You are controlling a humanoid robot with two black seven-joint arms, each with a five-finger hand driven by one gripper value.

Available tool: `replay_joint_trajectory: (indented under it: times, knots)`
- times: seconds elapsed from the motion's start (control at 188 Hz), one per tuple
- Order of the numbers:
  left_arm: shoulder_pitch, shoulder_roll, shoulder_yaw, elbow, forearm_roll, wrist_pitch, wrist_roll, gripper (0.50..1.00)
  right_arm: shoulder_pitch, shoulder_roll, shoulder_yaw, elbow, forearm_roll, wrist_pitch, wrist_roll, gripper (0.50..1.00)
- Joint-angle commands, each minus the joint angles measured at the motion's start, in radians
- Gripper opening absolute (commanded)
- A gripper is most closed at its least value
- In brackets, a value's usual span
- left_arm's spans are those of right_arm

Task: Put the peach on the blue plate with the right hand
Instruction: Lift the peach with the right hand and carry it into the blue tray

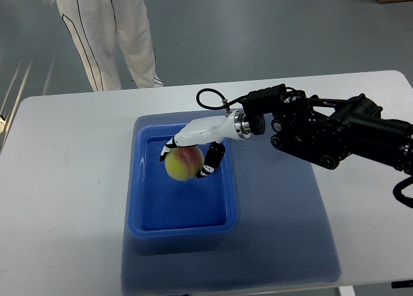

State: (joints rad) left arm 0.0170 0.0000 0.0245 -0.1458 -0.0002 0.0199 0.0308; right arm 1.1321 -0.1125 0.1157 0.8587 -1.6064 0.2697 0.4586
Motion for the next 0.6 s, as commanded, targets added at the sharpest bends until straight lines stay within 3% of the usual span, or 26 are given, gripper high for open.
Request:
replay_joint_trajectory:
  times: [0.0, 0.26, 0.483, 0.595]
  knots:
    - [0.000, 0.000, 0.000, 0.000, 0.000, 0.000, 0.000, 1.000, -0.025, 0.007, 0.001, -0.009, -0.001, -0.001, 0.000, 0.795]
    - [0.000, 0.000, 0.000, 0.000, 0.000, 0.000, 0.000, 1.000, -0.061, 0.031, 0.002, -0.010, -0.001, -0.024, 0.000, 0.823]
    - [0.000, 0.000, 0.000, 0.000, 0.000, 0.000, 0.000, 1.000, -0.078, 0.030, 0.007, -0.010, 0.002, -0.027, 0.000, 0.895]
    - [0.000, 0.000, 0.000, 0.000, 0.000, 0.000, 0.000, 1.000, -0.080, 0.028, 0.009, -0.009, 0.008, -0.026, 0.000, 0.901]
